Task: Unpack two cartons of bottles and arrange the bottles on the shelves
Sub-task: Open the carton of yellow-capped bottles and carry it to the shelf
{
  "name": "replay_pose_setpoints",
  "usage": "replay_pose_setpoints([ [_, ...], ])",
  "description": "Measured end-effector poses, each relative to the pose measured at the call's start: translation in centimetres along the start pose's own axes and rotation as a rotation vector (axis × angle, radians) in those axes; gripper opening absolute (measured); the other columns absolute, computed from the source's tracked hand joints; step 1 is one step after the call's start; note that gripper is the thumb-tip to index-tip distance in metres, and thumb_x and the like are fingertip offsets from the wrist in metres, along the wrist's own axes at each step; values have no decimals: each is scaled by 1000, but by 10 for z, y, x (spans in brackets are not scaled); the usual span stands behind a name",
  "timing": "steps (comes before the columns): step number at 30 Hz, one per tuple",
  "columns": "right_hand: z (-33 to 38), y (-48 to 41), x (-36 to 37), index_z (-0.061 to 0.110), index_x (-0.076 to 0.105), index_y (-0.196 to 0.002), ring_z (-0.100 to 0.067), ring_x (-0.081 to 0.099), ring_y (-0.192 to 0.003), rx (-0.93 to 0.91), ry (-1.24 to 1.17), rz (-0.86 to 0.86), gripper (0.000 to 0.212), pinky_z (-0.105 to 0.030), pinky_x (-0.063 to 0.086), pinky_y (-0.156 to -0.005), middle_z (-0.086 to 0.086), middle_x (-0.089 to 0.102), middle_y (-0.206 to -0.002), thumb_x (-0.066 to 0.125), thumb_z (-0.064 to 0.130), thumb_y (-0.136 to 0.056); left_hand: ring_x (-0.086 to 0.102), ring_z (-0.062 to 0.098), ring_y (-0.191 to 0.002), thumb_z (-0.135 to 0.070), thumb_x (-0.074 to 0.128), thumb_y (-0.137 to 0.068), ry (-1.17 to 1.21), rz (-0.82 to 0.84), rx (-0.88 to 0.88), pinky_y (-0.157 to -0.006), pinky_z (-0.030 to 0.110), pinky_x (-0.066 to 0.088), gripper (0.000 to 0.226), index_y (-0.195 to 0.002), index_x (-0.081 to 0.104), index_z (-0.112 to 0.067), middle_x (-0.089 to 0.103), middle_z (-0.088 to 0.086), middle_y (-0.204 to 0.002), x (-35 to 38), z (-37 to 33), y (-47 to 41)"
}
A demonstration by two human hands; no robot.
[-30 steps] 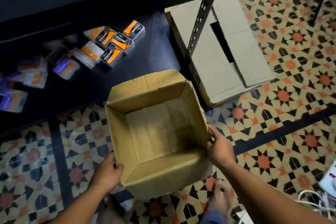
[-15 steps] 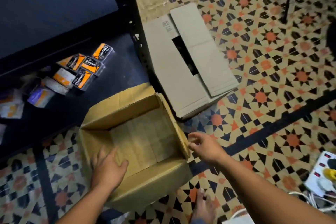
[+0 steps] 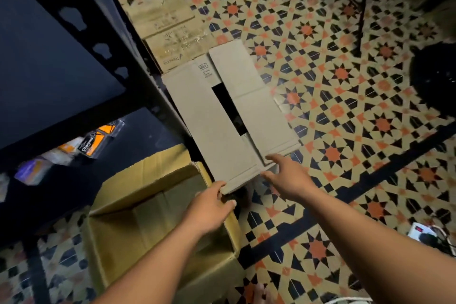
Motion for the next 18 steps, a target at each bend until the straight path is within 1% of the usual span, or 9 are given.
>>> replay_pose_setpoints([
  [1, -1, -8, -5, 26, 43, -152, -23, 59, -125, 6, 5, -21, 60, -34, 52, -90, -1, 51, -151, 65, 37, -97, 58, 18, -117, -45, 65, -93, 12, -10, 8, -99, 37, 52, 67, -152, 35, -37, 56, -2, -134, -2, -6, -8],
  [3, -4, -24, -16, 28, 39, -154, -25, 53, -133, 18, 18, -66, 67, -40, 49, -101, -2, 46, -155, 67, 39, -95, 51, 21, -130, -41, 65, -94, 36, -58, 21, -106, 37, 48, 73, -156, 26, -36, 47, 0, -146, -6, -17, -26],
  [5, -8, -40, -23, 30, 35, -155, -26, 51, -134, 26, 27, -90, 73, -45, 47, -107, -3, 43, -157, 68, 43, -92, 42, 22, -138, -40, 63, -95, 43, -119, 34, -109, 36, 41, 77, -158, 19, -34, 36, -1, -156, -11, -28, -42],
  [7, -10, -57, -29, 29, 31, -157, -27, 43, -141, 20, 47, -102, 77, -46, 43, -111, -3, 38, -159, 68, 46, -92, 34, 22, -144, -41, 62, -96, 49, -159, 48, -112, 36, 37, 80, -159, 13, -33, 24, -3, -161, -11, -40, -58],
  [9, -9, -79, -34, 30, 27, -158, -27, 35, -146, 14, 80, -117, 81, -47, 40, -114, -3, 33, -162, 67, 52, -90, 24, 23, -148, -44, 61, -95, 41, -195, 36, -116, 39, 31, 84, -159, 7, -33, 16, -3, -163, -11, -49, -75],
  [11, -6, -106, -37, 32, 23, -158, -29, 31, -148, 7, 104, -121, 88, -51, 39, -115, -5, 28, -164, 67, 58, -87, 13, 26, -150, -46, 60, -95, 30, -264, -4, -119, 41, 25, 89, -160, 2, -31, 9, 1, -165, -14, -57, -92],
  [14, 5, -149, -34, 32, 15, -160, -32, 24, -151, -31, 135, -95, 97, -54, 35, -117, -7, 20, -166, 70, 61, -85, 0, 30, -152, -50, 60, -94, 43, -381, -117, -121, 44, 18, 96, -159, -6, -27, -2, 5, -167, -26, -60, -120],
  [16, 14, -175, -30, 31, 8, -161, -34, 13, -155, -59, 174, -77, 106, -53, 27, -122, -9, 10, -169, 70, 65, -83, -2, 32, -152, -56, 61, -91, 53, -456, -208, -121, 49, 17, 101, -159, -7, -26, -5, 8, -166, -35, -55, -135],
  [18, 24, -194, -26, 31, 2, -162, -36, 1, -156, -86, 243, -78, 113, -53, 17, -125, -11, -1, -170, 70, 70, -80, -2, 33, -152, -63, 63, -86, 35, -536, -270, -121, 55, 20, 107, -158, -6, -25, -4, 9, -165, -44, -49, -148],
])
Point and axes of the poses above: each hand's wrist, its own y-axis away from the middle knuckle, its own x-axis out of the palm, z = x × y, the point moved 10 cm from there along -y, towards the middle knuckle
